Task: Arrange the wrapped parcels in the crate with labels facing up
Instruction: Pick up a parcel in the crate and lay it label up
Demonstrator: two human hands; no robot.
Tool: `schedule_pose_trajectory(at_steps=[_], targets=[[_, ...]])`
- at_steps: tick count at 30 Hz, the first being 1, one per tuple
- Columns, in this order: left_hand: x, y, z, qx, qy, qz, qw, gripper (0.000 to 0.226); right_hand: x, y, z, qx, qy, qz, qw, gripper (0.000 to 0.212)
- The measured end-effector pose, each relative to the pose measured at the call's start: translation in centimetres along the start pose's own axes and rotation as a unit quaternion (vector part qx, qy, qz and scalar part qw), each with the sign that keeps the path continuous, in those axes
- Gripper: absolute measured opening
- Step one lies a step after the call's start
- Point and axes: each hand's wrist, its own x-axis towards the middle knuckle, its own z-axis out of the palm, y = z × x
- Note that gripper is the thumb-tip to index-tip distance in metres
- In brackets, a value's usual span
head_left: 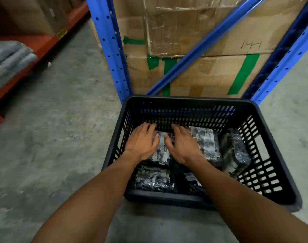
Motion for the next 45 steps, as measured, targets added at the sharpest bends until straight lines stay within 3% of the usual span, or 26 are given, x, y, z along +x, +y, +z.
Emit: schedule_pose_trajectory(at_steps=[3, 9, 14, 20, 24, 29, 34, 37, 41, 45], targets=[[1.1, -1.1, 2.3, -0.007, -0.011, -0.011, 1.0, 0.056, 0.9, 0.0, 2.0, 0.025, -0.033, 0.016, 0.999, 0.07], [2.6, -2.2, 5.5, -0.042, -0.129, -0.081, 0.987, 0.062, 3.1, 0.5, 5.5, 0.072, -0.125, 0.089, 0.985, 0.069], [3.2, -3.4, 6.8, -0.112, -0.236, -0.141, 0.955, 0.069, 5.9, 1.2, 8.6, 0.124, -0.249, 0.222, 0.934, 0.08], [3.5, -3.4, 8.3, -0.129, -0.289, -0.188, 0.93, 0.079, 6.7, 1.0, 11.0, 0.097, -0.276, 0.27, 0.917, 0.078], [3.2, -3.6, 8.5, -0.157, -0.301, -0.203, 0.918, 0.082, 6.8, 0.9, 11.3, 0.137, -0.268, 0.28, 0.911, 0.082], [4.0, -3.1, 7.7, -0.223, -0.258, -0.234, 0.91, 0.082, 7.1, 0.6, 10.3, 0.241, -0.216, 0.306, 0.896, 0.085], [4.6, -3.0, 7.0, -0.335, -0.202, -0.294, 0.872, 0.081, 6.3, -1.1, 6.1, 0.184, -0.133, 0.279, 0.933, 0.049], [4.4, -2.7, 6.4, -0.388, -0.193, -0.306, 0.847, 0.084, 5.4, -0.6, 4.8, 0.219, -0.072, 0.258, 0.938, 0.049], [3.8, -1.9, 5.7, -0.407, -0.186, -0.314, 0.837, 0.074, 4.2, 0.1, 4.5, 0.345, -0.026, 0.24, 0.907, 0.049], [3.5, -1.2, 4.7, -0.404, -0.168, -0.293, 0.85, 0.072, 3.4, -0.1, 3.5, 0.427, 0.039, 0.262, 0.865, 0.049]])
